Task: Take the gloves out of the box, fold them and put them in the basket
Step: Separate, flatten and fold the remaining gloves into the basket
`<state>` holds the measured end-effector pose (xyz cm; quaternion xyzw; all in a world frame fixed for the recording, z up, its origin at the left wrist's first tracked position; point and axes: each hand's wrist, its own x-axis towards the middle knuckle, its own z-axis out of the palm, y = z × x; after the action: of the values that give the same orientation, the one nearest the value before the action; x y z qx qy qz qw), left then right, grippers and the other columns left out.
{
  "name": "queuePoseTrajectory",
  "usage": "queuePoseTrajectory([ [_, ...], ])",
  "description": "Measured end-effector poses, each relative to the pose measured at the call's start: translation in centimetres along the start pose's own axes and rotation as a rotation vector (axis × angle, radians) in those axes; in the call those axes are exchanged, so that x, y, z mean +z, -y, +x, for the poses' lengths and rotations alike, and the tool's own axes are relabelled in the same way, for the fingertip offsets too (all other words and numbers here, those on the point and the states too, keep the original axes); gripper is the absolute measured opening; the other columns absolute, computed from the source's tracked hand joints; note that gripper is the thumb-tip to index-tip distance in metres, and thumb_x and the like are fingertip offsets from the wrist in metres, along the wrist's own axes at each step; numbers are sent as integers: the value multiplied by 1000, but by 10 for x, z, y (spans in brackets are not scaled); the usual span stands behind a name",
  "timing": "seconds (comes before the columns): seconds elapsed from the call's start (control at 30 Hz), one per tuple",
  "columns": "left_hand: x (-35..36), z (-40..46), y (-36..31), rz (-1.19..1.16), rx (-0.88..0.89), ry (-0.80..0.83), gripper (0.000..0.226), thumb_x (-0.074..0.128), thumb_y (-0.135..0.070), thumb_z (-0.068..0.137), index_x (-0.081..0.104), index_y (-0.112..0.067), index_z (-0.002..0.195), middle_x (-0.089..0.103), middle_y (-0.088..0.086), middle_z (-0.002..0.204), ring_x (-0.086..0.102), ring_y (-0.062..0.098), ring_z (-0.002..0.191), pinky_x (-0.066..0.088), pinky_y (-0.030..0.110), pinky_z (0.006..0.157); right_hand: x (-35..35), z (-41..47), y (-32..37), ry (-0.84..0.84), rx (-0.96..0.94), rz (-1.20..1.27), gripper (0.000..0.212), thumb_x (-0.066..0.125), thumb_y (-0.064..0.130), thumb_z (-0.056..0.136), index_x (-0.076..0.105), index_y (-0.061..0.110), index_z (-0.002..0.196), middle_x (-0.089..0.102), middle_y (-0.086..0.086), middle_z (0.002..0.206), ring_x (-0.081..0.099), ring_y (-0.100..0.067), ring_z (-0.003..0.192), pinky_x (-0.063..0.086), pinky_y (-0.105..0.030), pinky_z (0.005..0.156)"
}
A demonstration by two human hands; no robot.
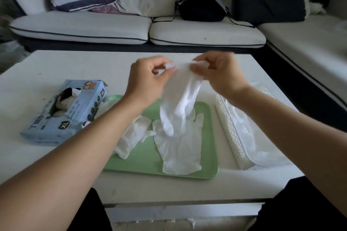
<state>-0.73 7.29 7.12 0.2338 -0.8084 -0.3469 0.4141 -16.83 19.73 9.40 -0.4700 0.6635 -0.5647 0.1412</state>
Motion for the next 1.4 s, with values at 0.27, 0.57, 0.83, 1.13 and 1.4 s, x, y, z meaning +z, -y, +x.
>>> queuePoseTrajectory([
  [0.27, -18, -31, 5, 249, 109, 398, 17, 80, -32, 86, 81, -17, 93, 78, -8, 92, 70, 3, 83, 55, 30, 89, -3, -36, -5, 365, -152, -501, 5, 80, 16, 84, 78, 14, 87, 73, 7, 78, 66, 0, 71, 51, -12, 67],
  [0.57, 11, -91, 34, 664, 108, 996, 5, 74, -23, 88, 73, -21, 92, 73, -5, 89, 69, 18, 85, 57, 39, 77, 33, -88, -39, 942, -94, -826, 10, 74, 17, 86, 71, 23, 94, 68, 8, 97, 60, -10, 87, 43, -23, 74],
  [0.83, 11, -91, 32, 704, 134, 1040, 12, 72, -14, 85, 74, -22, 94, 73, -5, 92, 69, 18, 87, 58, 37, 76, 31, -85, -38, 1062, -76, -829, 22, 72, 8, 80, 58, 24, 79, 56, 14, 76, 50, -2, 67, 35, -13, 61],
  [1.13, 4, -88, 16, 646, -64, 1192, 33, 61, -50, 72, 72, -32, 97, 67, -15, 96, 65, 9, 88, 58, 34, 79, 24, -71, -38, 1110, 139, -682, 29, 68, 43, 92, 77, 16, 97, 73, 10, 79, 68, -3, 70, 49, -13, 69],
  [1.4, 10, -80, 30, 811, -127, 849, 29, 75, -50, 81, 67, -23, 87, 66, -5, 88, 65, 21, 81, 54, 35, 73, 15, -53, -46, 749, 384, -781, 39, 76, 31, 87, 69, -6, 80, 75, -15, 72, 73, -20, 60, 53, -17, 55],
])
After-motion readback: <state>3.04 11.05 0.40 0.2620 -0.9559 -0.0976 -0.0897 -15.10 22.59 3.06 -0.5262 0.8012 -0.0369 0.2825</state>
